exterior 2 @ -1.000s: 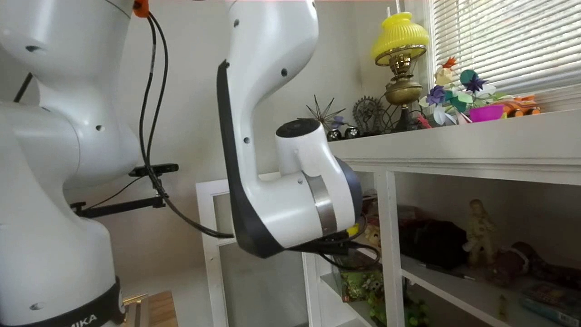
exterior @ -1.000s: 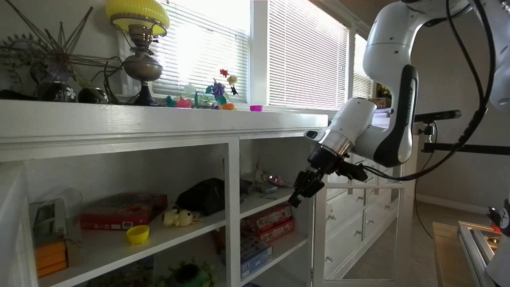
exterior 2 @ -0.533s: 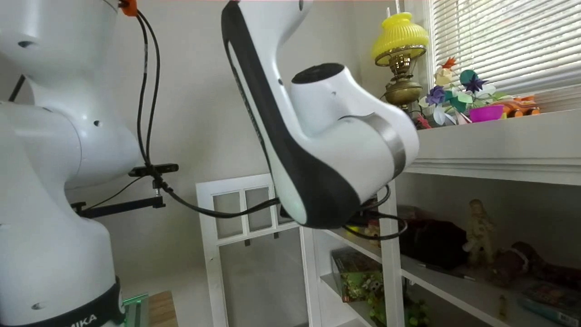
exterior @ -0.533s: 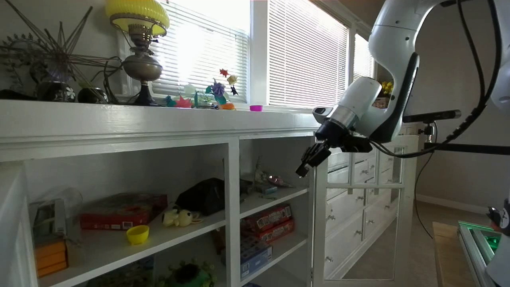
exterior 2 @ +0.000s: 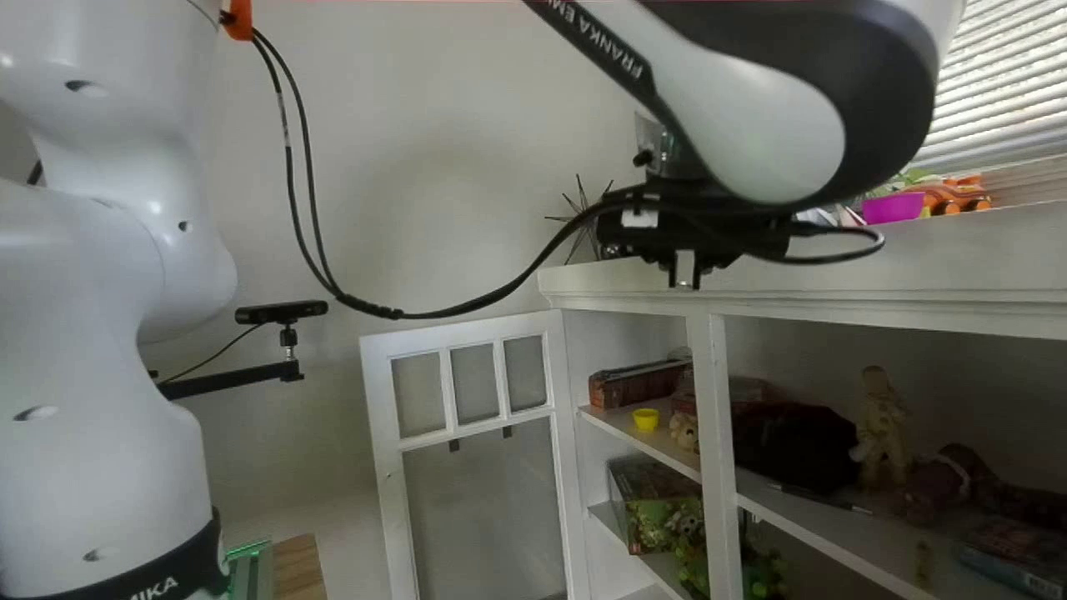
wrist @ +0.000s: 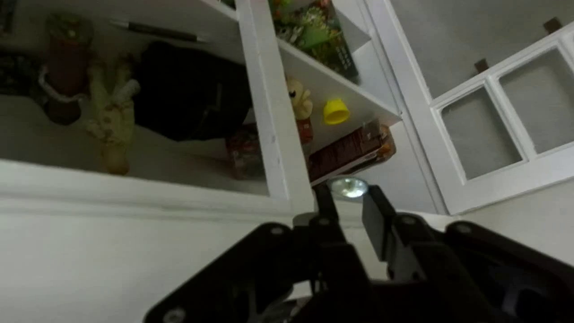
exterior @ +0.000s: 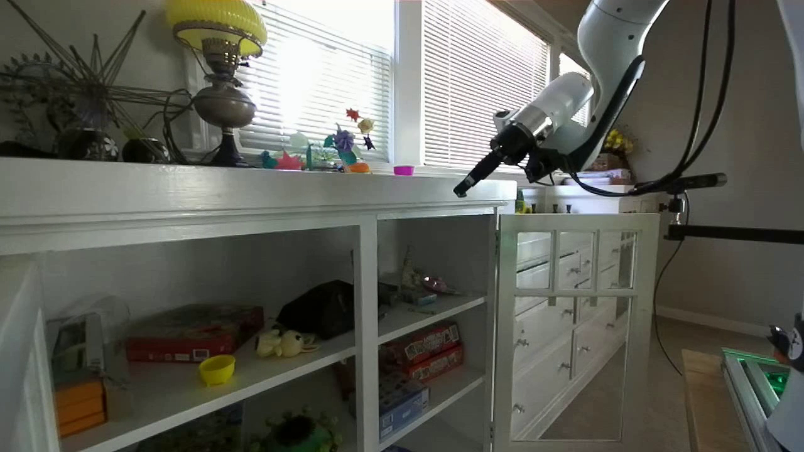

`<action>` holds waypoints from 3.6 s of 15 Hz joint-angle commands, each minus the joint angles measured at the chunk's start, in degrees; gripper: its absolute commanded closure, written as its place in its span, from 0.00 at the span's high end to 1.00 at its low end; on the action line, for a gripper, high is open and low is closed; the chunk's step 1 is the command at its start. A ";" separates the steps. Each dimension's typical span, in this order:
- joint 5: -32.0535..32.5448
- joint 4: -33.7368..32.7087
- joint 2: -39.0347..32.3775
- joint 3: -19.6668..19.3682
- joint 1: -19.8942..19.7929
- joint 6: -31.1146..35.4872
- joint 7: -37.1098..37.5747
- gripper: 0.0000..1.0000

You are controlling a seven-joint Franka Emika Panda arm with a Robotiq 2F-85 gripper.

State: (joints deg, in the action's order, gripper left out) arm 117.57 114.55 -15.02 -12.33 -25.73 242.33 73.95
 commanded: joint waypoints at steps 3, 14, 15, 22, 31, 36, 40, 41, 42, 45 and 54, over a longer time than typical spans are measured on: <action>-0.65 -14.54 -1.40 0.31 0.19 3.55 13.33 0.06; -2.79 -29.17 -5.02 -5.11 0.75 0.10 24.42 0.06; -2.99 -29.99 -5.39 -5.81 1.07 -0.02 24.87 0.06; -4.74 -34.39 -8.11 -7.90 2.27 -1.48 27.53 0.06; -6.08 -30.10 -5.21 -7.58 5.74 -8.82 29.65 0.06; -5.10 -27.71 -2.43 -6.71 8.48 -17.05 33.25 0.06; -4.52 -25.67 -0.45 -6.47 10.96 -23.18 35.28 0.06; -4.38 -25.25 -0.13 -6.47 11.50 -24.58 35.58 0.06; -4.29 -24.97 0.15 -6.48 11.96 -25.63 35.79 0.06; -4.04 -23.76 1.01 -6.62 13.03 -28.64 36.37 0.06; -4.51 -24.54 -0.29 -6.46 13.01 -29.42 35.67 0.22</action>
State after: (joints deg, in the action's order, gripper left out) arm 113.06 90.01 -15.31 -18.79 -12.72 212.91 109.62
